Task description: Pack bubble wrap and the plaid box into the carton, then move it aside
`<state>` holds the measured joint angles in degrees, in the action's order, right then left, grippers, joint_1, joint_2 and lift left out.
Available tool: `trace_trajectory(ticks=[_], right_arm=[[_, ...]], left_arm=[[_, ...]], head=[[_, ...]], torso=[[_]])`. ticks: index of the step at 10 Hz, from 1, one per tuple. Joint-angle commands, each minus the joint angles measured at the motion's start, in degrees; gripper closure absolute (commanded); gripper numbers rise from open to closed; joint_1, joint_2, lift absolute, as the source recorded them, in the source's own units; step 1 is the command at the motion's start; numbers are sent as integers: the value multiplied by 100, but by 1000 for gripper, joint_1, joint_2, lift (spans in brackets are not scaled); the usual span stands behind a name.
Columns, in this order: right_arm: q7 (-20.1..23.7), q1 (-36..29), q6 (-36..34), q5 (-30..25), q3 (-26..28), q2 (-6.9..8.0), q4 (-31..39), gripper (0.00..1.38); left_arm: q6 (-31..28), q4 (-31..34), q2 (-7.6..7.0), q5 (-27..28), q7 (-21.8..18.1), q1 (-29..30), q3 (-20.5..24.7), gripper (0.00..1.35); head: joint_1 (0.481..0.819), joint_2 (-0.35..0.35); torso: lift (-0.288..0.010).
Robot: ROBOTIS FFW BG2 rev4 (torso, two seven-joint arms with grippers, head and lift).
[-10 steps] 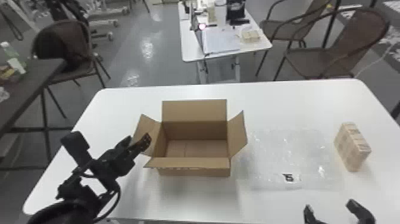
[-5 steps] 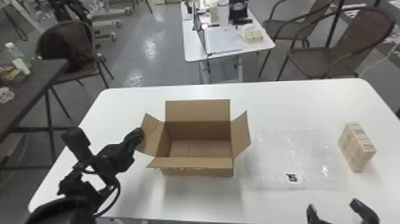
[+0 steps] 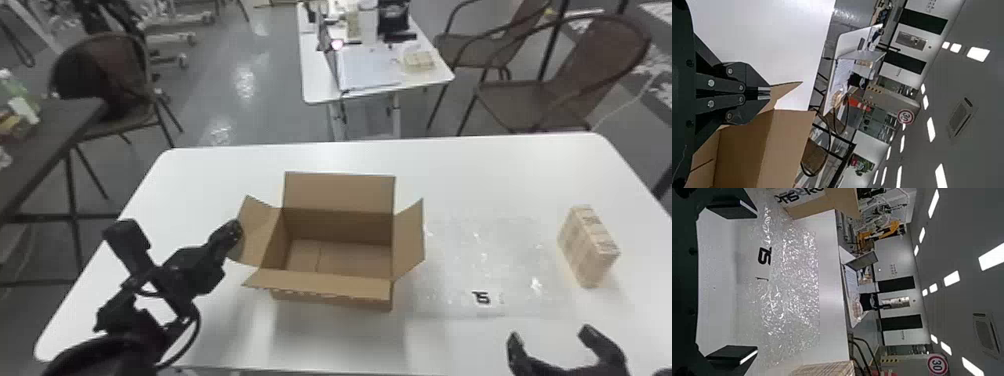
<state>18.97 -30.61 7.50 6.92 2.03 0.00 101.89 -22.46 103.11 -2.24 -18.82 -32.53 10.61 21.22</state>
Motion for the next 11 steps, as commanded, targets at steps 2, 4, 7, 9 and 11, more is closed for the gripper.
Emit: trace_trajectory(ticks=[2,4,7,9,11], right_arm=[[-245,328,-1163,-138,-80,5,639,87],[-649,899,-1840,-94,-256,5,745,81],[-1414,1989,-3976,-33,-546,5,815,88],[-1739,2754,-4987,372,-634,5,393,84],[-2047,3281,-5426,767,-739,5,-187,84]], left_arm=[[5,16,-5,10,1,-6,14,1213],[40,16,-5,1,1,-15,22,1213],[40,-11,-5,19,1,-68,-30,1213],[40,-37,-14,36,1,-120,-74,1213],[40,-63,-40,36,1,-156,-127,1213]], head=[[695,151],[695,150],[695,152],[695,155],[695,162]], torso=[[-102],[-102],[-102],[-102],[-102]])
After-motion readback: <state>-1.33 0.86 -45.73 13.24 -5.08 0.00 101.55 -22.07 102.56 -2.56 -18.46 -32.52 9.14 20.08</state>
